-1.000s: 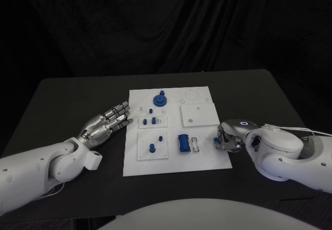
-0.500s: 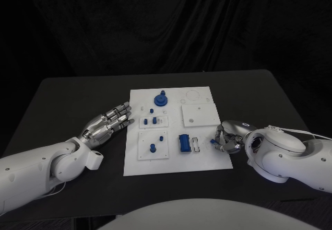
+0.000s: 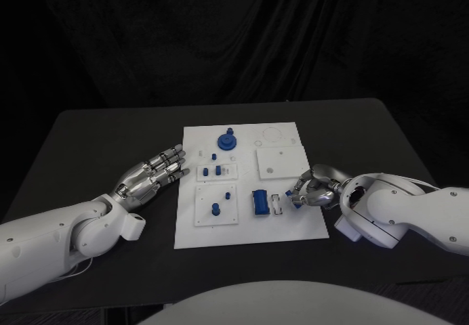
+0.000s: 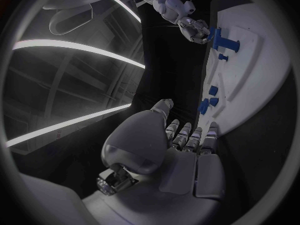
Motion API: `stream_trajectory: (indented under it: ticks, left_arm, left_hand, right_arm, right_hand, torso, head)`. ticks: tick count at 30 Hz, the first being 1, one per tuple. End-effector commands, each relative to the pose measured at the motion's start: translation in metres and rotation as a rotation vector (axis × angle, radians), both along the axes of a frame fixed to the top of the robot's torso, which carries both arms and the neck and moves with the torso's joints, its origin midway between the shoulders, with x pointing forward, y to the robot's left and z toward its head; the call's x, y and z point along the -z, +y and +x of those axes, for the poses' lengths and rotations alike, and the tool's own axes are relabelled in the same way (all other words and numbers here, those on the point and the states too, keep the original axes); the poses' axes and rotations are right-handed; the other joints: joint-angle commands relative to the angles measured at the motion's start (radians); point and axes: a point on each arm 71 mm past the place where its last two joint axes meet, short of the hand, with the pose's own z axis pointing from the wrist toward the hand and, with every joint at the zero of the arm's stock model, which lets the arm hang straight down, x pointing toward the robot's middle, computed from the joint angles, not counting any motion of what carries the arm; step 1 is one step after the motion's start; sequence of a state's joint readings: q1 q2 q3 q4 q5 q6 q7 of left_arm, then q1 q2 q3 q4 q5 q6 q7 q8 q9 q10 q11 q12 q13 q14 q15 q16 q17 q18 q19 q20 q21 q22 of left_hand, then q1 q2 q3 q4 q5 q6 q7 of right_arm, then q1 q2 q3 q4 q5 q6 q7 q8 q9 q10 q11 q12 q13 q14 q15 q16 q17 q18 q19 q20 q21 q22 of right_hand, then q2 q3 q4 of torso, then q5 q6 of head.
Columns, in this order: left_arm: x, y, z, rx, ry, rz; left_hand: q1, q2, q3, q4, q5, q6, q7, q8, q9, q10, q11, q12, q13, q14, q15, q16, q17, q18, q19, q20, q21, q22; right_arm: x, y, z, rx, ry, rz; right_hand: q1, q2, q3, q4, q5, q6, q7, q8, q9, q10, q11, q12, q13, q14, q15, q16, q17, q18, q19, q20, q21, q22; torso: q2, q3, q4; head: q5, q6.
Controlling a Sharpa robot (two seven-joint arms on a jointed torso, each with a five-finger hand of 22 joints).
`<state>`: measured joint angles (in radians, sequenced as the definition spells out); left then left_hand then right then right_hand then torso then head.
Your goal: Assemble the parts on the task board
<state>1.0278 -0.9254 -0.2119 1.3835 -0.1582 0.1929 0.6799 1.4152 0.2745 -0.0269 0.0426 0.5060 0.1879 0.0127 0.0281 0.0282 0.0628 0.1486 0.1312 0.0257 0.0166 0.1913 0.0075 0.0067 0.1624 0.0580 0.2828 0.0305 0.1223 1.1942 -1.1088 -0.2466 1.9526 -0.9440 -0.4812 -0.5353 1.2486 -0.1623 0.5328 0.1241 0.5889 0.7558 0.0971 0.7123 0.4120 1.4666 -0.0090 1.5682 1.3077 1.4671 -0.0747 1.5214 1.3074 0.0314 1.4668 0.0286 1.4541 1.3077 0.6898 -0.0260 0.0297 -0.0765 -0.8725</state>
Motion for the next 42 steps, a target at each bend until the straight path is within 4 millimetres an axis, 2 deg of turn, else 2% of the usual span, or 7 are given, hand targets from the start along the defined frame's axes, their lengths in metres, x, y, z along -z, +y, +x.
stream_trajectory:
  ticks: [1,11,14,19,37,39,42]
  left_arm:
    - [-0.003,-0.002,0.0,-0.001,-0.032,-0.045]
    - [-0.003,-0.003,0.0,0.004,-0.03,-0.047]
    - [-0.003,-0.003,0.0,0.004,-0.03,-0.047]
    - [-0.003,-0.003,0.0,0.004,-0.03,-0.047]
    - [-0.002,-0.004,0.0,0.008,-0.025,-0.047]
    - [-0.001,-0.004,0.0,0.009,-0.024,-0.047]
    - [-0.001,-0.004,0.0,0.01,-0.023,-0.047]
  left_hand:
    - [-0.01,0.002,0.006,0.003,0.005,0.001,0.006,0.004,0.001,0.0,0.007,0.003,0.002,0.004,0.006,0.003,0.001,0.003,0.0,0.005,0.006,0.001]
    - [-0.01,0.002,0.006,0.002,0.005,-0.001,0.006,0.003,0.001,0.0,0.007,0.003,0.001,0.004,0.006,0.003,0.001,0.003,0.0,0.005,0.006,0.0]
    - [-0.011,0.001,0.007,0.001,0.005,-0.001,0.006,0.003,0.001,0.0,0.008,0.003,0.002,0.004,0.006,0.003,0.001,0.003,0.0,0.005,0.006,0.001]
    - [-0.011,0.001,0.007,0.001,0.005,-0.001,0.006,0.003,0.001,0.0,0.008,0.003,0.002,0.004,0.006,0.003,0.001,0.003,0.0,0.005,0.006,0.001]
    - [-0.011,0.001,0.007,0.001,0.005,-0.001,0.006,0.003,0.001,0.0,0.008,0.003,0.002,0.004,0.006,0.003,0.001,0.003,0.0,0.005,0.006,0.001]
    - [-0.011,0.0,0.007,-0.001,0.005,0.0,0.006,0.003,0.001,0.0,0.009,0.003,0.001,0.005,0.007,0.004,0.001,0.002,0.001,0.006,0.006,0.001]
    - [-0.011,0.0,0.007,-0.001,0.005,0.0,0.006,0.003,0.001,0.0,0.009,0.003,0.001,0.005,0.007,0.004,0.001,0.002,0.001,0.006,0.006,0.001]
  right_arm:
    - [0.004,0.002,-0.001,0.082,0.088,0.116]
    - [0.01,0.008,0.003,0.136,0.172,0.192]
    - [0.012,0.009,0.003,0.165,0.2,0.218]
    - [0.014,0.009,0.004,0.201,0.232,0.242]
    - [0.02,0.015,0.006,0.205,0.291,0.263]
    - [0.02,0.015,0.007,0.2,0.285,0.257]
    - [0.02,0.015,0.007,0.193,0.279,0.247]
  right_hand:
    - [-0.015,0.002,0.0,-0.001,0.003,0.041,-0.034,0.0,0.02,0.104,-0.003,0.003,0.263,0.079,-0.001,-0.004,0.134,0.001,0.047,0.006,-0.003,0.221]
    - [-0.04,0.016,-0.023,-0.001,0.022,0.037,-0.037,-0.001,0.033,0.104,-0.005,0.003,0.263,0.079,-0.003,-0.005,0.132,0.001,0.046,0.005,-0.005,0.22]
    - [-0.057,0.025,-0.048,0.001,0.047,0.033,-0.038,-0.003,0.041,0.104,-0.006,0.003,0.263,0.079,-0.004,-0.006,0.129,0.003,0.042,0.004,-0.013,0.217]
    - [-0.061,0.03,-0.059,0.001,0.046,0.028,-0.037,-0.005,0.044,0.104,-0.006,0.003,0.263,0.078,-0.004,-0.007,0.125,0.005,0.039,0.004,-0.021,0.215]
    - [-0.068,0.058,-0.115,-0.013,-0.043,-0.005,-0.028,-0.027,0.062,0.104,0.002,0.003,0.263,0.076,0.002,-0.01,0.117,0.01,0.028,0.009,-0.043,0.207]
    - [-0.072,0.058,-0.121,-0.012,-0.049,-0.008,-0.027,-0.03,0.063,0.104,0.003,0.003,0.263,0.076,0.003,-0.011,0.116,0.011,0.027,0.01,-0.044,0.207]
    - [-0.077,0.06,-0.14,-0.011,-0.033,-0.014,-0.024,-0.034,0.066,0.104,0.005,0.003,0.263,0.076,0.005,-0.011,0.115,0.011,0.026,0.011,-0.047,0.206]
  torso:
    - [0.0,-0.0002,0.0002]
    - [0.002,-0.0009,0.0005]
    - [0.003,-0.0007,0.0002]
    - [0.002,-0.001,0.0014]
    - [0.0,-0.0002,0.0]
    - [0.0,-0.0001,0.0002]
    - [-0.001,0.0002,0.0005]
  head:
    - [0.001,0.0]
    - [0.004,0.0]
    - [0.006,0.0]
    - [0.005,0.0]
    - [0.01,0.0]
    - [0.009,0.0]
    - [0.009,0.0]
